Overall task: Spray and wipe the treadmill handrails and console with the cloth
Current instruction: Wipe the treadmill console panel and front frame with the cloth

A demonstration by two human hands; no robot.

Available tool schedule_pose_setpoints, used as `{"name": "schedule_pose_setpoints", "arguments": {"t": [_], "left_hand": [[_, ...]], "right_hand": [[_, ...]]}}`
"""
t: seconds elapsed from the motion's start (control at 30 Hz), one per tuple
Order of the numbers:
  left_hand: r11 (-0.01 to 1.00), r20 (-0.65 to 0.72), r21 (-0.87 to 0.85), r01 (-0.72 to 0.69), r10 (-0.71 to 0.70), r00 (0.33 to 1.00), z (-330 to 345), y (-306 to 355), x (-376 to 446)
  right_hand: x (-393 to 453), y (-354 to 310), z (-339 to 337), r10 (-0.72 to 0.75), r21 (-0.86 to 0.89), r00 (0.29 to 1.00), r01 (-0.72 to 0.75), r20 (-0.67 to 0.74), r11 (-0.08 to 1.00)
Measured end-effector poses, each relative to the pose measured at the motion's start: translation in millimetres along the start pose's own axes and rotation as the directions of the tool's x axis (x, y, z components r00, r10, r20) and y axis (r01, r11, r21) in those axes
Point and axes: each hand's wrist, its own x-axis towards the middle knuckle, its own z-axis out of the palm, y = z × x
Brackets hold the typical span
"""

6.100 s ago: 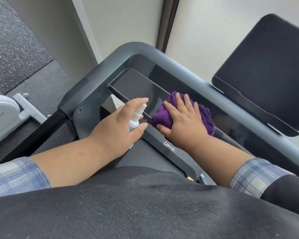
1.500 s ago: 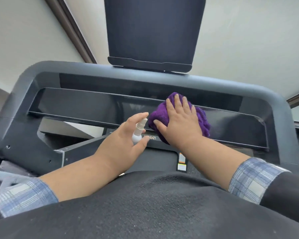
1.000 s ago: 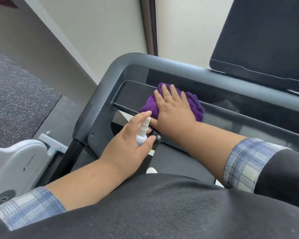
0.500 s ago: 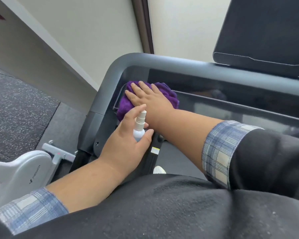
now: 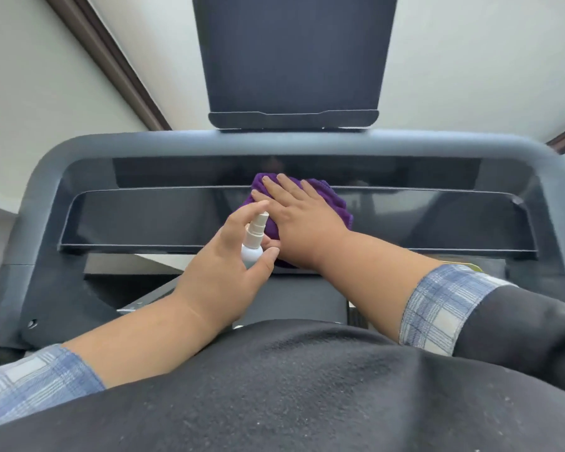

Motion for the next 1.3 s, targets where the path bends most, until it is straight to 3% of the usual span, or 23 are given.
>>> {"name": "schedule_pose_setpoints", "arguments": {"t": [0.43, 0.6, 0.7, 0.83, 1.0, 1.1, 1.3], "left_hand": [[0.997, 0.123, -0.019, -0.072, 0.073, 0.990, 116, 98, 29], [0.997, 0.115, 0.001, -0.077, 0.076, 0.990, 137, 116, 31], [0.998, 0.076, 0.028, -0.050, 0.048, 0.996, 138, 118, 35], [0.995, -0.033, 0.068, 0.067, -0.065, 0.997, 126, 102, 40], [0.961, -0.101, 0.152, 0.231, -0.217, 0.971, 107, 82, 46], [0.927, -0.089, 0.255, 0.275, -0.261, 0.961, 101, 74, 54], [0.837, -0.075, 0.430, 0.337, -0.339, 0.938, 84, 56, 73]], "right_hand": [[-158, 188, -26, 0.320, -0.038, 0.940, -0.327, -0.121, 0.944], [-188, 218, -29, 0.402, 0.005, 0.902, -0.406, -0.158, 0.914], [-196, 217, -29, 0.426, 0.087, 0.869, -0.418, -0.253, 0.904], [-194, 207, -32, 0.444, 0.279, 0.801, -0.355, -0.402, 0.892], [-180, 167, -38, 0.369, 0.569, 0.815, -0.060, -0.447, 0.820], [-169, 145, -35, 0.306, 0.602, 0.855, 0.009, -0.419, 0.799], [-154, 132, -32, 0.186, 0.520, 0.918, 0.026, -0.351, 0.854]]}}
